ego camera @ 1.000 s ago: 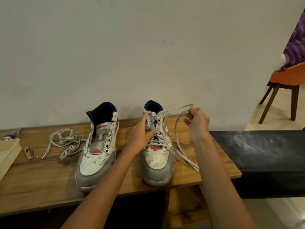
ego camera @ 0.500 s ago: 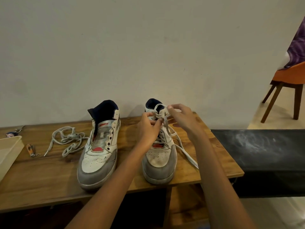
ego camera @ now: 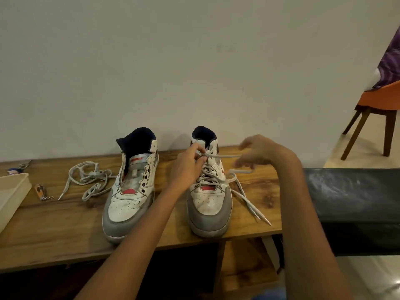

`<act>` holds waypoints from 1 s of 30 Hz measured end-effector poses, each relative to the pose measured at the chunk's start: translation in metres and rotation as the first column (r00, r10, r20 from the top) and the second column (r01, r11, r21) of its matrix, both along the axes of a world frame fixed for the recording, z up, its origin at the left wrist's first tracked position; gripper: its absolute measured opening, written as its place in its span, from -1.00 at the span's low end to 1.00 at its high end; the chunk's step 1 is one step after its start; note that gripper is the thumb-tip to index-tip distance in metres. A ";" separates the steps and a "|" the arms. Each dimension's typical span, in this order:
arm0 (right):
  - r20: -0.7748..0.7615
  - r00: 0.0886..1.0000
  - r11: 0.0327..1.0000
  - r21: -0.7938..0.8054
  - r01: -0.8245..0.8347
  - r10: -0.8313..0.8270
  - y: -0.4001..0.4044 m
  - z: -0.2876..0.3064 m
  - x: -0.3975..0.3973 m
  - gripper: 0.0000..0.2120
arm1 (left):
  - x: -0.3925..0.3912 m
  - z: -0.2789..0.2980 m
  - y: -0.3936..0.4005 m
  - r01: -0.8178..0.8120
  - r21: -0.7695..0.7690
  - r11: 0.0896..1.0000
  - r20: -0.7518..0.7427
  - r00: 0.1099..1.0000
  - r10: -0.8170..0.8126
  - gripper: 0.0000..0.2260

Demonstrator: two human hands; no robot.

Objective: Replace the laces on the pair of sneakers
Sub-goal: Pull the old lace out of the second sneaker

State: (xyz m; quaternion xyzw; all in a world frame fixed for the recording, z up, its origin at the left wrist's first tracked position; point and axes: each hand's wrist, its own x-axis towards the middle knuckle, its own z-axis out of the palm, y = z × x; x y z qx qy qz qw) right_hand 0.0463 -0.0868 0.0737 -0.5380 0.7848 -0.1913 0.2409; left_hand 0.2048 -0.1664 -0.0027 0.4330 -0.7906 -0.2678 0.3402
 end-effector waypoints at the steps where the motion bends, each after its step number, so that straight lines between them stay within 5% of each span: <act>1: -0.175 0.978 0.993 0.012 0.119 -0.115 0.001 -0.002 -0.006 -0.68 | 0.001 -0.001 0.001 -0.002 -0.017 1.000 0.017 1.000 0.002 -0.86; 3: -0.331 0.855 0.917 -0.135 0.375 -0.399 0.006 -0.006 -0.013 -0.82 | 0.000 -0.002 0.003 -0.015 -0.039 0.999 0.024 1.000 0.016 -0.90; 7: -0.153 0.707 0.670 -0.503 0.546 -0.691 -0.004 0.004 -0.014 -0.84 | 0.001 -0.002 -0.001 -0.050 -0.034 0.998 -0.008 0.999 0.050 -0.94; 9: -0.030 0.797 0.649 -0.598 0.470 -0.604 -0.031 0.025 -0.012 -0.81 | 0.001 -0.002 -0.005 -0.064 -0.030 0.997 -0.043 0.997 0.063 -0.92; 12: 0.174 0.958 0.794 -0.537 0.285 -0.226 -0.066 0.060 0.008 -0.80 | 0.002 0.000 -0.014 -0.067 -0.015 0.998 -0.142 0.988 0.065 -0.84; 16: 0.053 0.994 0.988 -0.124 -0.086 0.093 -0.059 0.060 0.033 -0.82 | 0.014 0.010 -0.017 0.089 0.178 0.980 -0.393 0.919 -0.012 -0.88; 19: 0.045 0.989 0.965 0.219 -0.148 0.141 -0.051 0.022 0.038 -0.64 | 0.017 0.022 -0.008 0.284 0.334 0.899 -0.584 0.811 -0.039 -0.88; 22: -0.065 0.996 0.994 0.100 -0.046 0.053 -0.057 -0.015 0.033 -0.83 | 0.018 0.036 -0.002 0.470 0.397 0.788 -0.745 0.666 -0.022 -0.89; 25: 0.012 1.000 1.000 -0.021 -0.023 0.024 -0.057 -0.022 0.025 -0.94 | 0.023 0.047 -0.002 0.602 0.342 0.721 -0.865 0.502 -0.009 -0.95; 28: 0.130 0.990 0.992 -0.120 -0.044 0.059 -0.058 -0.017 0.024 -0.71 | 0.027 0.053 -0.003 0.574 0.294 0.764 -0.878 0.478 -0.020 -0.87; 30: 0.053 0.996 0.979 -0.193 -0.067 0.079 -0.060 -0.016 0.029 -0.71 | 0.028 0.056 -0.002 0.532 0.286 0.797 -0.880 0.475 -0.001 -0.80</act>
